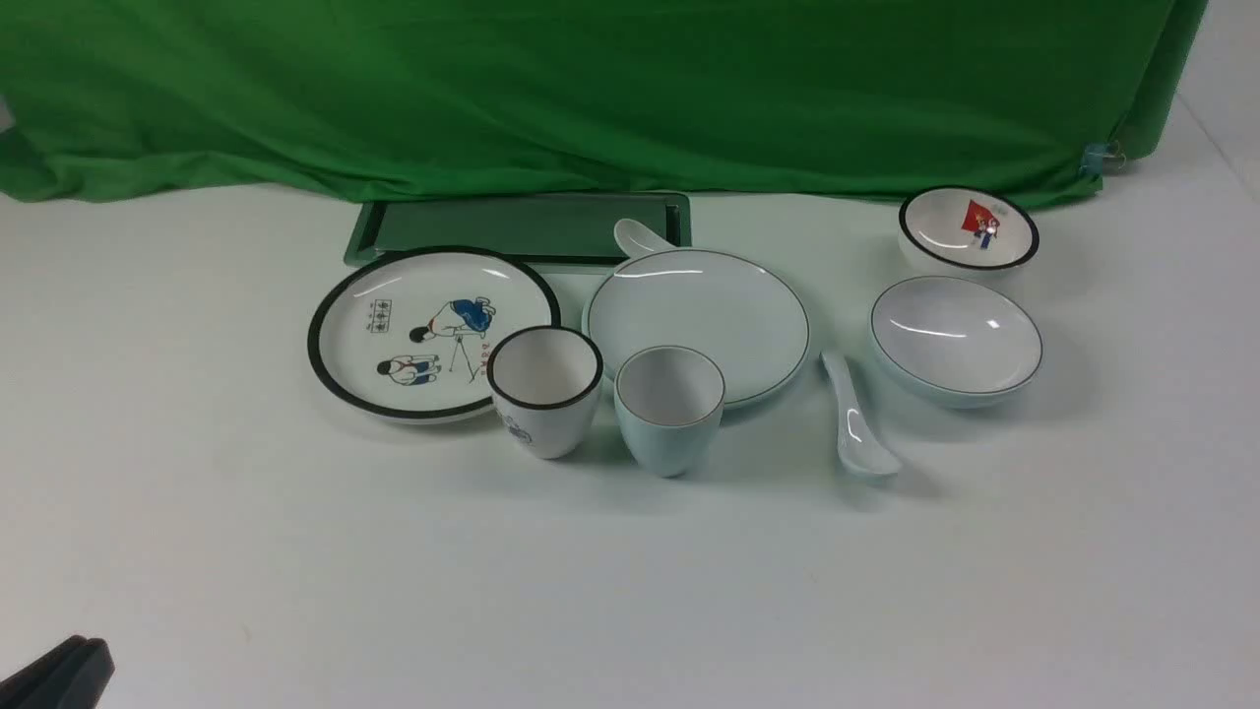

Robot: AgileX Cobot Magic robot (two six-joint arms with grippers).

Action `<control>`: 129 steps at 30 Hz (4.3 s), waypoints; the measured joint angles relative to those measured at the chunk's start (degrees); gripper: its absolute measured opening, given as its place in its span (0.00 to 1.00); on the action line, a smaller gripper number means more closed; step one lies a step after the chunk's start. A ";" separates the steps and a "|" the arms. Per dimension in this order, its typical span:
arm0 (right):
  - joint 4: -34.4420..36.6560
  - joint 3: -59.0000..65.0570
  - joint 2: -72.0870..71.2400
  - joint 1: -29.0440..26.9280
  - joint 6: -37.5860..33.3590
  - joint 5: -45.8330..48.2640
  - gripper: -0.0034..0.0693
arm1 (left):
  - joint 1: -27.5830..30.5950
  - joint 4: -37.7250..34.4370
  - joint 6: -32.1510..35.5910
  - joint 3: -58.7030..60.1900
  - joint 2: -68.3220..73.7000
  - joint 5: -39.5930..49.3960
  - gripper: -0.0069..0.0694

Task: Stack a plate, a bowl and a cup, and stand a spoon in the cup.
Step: Use the right arm to grab a blue rice bowl, then use the right arm to put the blue rice bowl into the blue large plate in the middle

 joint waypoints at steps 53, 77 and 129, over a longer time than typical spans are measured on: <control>-0.05 -3.93 4.10 0.00 25.38 -46.12 0.28 | 0.00 0.34 -5.12 -7.43 4.03 -47.66 0.05; 5.38 -57.52 80.72 8.16 -1.75 18.43 0.33 | -6.70 -4.01 -2.23 -54.89 73.29 13.51 0.05; 20.11 -111.37 129.95 24.02 -12.01 22.41 0.15 | -7.75 -33.59 20.44 -60.06 80.74 22.93 0.06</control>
